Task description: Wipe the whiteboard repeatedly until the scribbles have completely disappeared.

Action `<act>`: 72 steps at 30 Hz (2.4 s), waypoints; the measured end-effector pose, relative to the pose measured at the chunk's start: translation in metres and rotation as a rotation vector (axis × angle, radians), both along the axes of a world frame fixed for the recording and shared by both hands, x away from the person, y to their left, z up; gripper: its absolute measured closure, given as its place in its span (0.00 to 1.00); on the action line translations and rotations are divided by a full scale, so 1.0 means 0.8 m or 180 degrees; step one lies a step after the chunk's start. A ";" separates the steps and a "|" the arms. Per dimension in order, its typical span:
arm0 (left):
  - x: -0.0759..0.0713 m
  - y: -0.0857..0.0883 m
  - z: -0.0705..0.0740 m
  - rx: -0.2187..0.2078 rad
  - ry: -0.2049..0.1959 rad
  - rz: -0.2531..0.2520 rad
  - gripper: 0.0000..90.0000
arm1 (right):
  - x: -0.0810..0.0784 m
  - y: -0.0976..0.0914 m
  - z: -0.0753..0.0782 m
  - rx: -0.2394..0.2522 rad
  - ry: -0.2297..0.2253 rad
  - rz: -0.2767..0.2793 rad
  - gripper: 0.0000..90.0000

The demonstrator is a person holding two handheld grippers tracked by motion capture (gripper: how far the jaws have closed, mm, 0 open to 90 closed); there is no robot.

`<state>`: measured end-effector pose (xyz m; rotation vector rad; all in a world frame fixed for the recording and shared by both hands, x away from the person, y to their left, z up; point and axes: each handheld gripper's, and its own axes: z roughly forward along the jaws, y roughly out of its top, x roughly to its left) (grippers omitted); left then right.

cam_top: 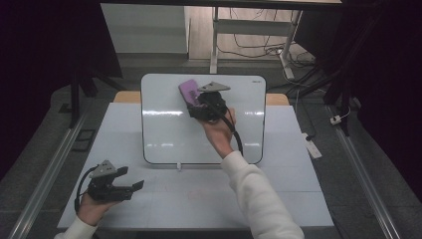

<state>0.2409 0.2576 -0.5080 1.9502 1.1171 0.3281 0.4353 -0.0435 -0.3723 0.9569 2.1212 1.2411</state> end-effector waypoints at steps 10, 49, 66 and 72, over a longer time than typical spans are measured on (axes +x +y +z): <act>-0.001 0.000 0.001 -0.0011 -0.0011 0.0014 0.19 | 0.015 -0.037 0.016 0.0113 -0.0156 -0.0394 0.45; -0.001 0.002 0.001 -0.0016 -0.0018 0.0023 0.19 | 0.002 0.014 0.002 -0.0086 0.0082 0.0092 0.45; 0.000 -0.002 0.001 0.0007 -0.0010 0.0002 0.19 | 0.006 -0.059 0.006 0.0088 -0.0076 -0.0433 0.45; 0.000 0.000 0.001 -0.0007 -0.0016 0.0015 0.19 | -0.002 0.025 -0.004 -0.0093 -0.0021 -0.0008 0.45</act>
